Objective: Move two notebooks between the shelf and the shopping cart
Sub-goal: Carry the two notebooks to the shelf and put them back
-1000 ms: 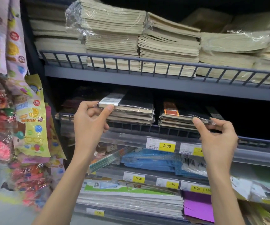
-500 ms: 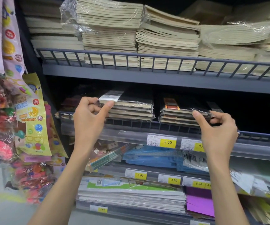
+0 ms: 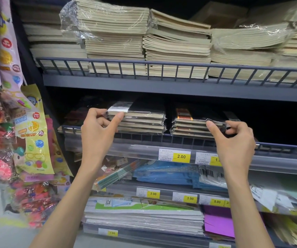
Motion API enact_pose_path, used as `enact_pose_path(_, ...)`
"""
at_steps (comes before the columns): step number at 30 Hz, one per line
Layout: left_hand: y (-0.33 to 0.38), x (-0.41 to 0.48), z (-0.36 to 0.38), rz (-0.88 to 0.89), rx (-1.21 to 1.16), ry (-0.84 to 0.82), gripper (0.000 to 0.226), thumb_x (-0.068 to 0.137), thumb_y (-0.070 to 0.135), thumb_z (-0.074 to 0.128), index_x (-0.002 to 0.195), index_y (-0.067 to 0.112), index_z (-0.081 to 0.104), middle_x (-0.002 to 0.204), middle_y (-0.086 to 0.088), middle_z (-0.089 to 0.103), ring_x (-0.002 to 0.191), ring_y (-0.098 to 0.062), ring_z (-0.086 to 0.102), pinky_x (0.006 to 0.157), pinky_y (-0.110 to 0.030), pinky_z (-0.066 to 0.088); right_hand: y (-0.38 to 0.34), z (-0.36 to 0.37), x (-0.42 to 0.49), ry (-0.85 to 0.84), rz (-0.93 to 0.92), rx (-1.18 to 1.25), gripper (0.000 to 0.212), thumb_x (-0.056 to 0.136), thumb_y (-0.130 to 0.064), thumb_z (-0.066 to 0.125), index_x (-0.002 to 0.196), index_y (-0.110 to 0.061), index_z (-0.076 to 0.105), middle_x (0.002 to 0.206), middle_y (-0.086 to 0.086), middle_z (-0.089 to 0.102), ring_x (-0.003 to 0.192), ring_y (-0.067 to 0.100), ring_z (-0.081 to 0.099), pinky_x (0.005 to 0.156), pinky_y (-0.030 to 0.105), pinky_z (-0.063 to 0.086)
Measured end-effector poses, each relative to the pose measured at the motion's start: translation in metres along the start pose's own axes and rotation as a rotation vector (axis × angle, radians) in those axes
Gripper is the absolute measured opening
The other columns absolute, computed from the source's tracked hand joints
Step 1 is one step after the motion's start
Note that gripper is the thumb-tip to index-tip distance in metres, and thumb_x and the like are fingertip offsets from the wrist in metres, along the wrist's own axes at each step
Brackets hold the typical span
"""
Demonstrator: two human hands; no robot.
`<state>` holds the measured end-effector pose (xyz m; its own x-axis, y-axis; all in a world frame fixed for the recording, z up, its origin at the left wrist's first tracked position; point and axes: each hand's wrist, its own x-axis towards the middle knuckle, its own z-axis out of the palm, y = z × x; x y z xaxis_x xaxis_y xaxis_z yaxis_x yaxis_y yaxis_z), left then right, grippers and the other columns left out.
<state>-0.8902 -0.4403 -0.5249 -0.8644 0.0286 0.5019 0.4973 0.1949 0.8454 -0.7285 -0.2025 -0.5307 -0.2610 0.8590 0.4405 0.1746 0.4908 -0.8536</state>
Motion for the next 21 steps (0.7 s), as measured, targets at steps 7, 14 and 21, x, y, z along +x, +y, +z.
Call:
enact_pose_path(7, 0.001, 0.005, 0.0, 0.028, 0.081, 0.003, 0.047, 0.088, 0.051, 0.068, 0.113, 0.013, 0.056, 0.057, 0.003, 0.064, 0.064, -0.005, 0.061, 0.086, -0.029, 0.047, -0.001, -0.002, 0.001, 0.007, -0.03, -0.065, 0.055, 0.08, -0.06, 0.073, 0.113, -0.017, 0.064, 0.102, -0.002, 0.057, 0.089, 0.013, 0.052, 0.073, 0.031, 0.039)
enact_pose_path(14, 0.002, 0.004, -0.001, 0.021, 0.084, -0.013, 0.046, 0.088, 0.051, 0.069, 0.111, 0.012, 0.057, 0.054, 0.003, 0.063, 0.057, 0.001, 0.057, 0.082, -0.028, 0.046, 0.002, -0.002, -0.002, 0.035, -0.051, -0.114, 0.053, 0.081, -0.062, 0.07, 0.108, -0.017, 0.062, 0.101, -0.005, 0.055, 0.087, 0.011, 0.051, 0.071, 0.031, 0.039)
enact_pose_path(21, 0.0, 0.002, -0.009, 0.007, 0.114, -0.082, 0.046, 0.093, 0.047, 0.064, 0.128, 0.018, 0.056, 0.061, 0.007, 0.069, 0.066, -0.001, 0.063, 0.089, -0.039, 0.052, -0.001, -0.013, -0.007, -0.049, -0.127, -0.294, 0.05, 0.088, -0.054, 0.066, 0.122, -0.018, 0.058, 0.111, -0.002, 0.056, 0.09, 0.017, 0.053, 0.072, 0.033, 0.04)
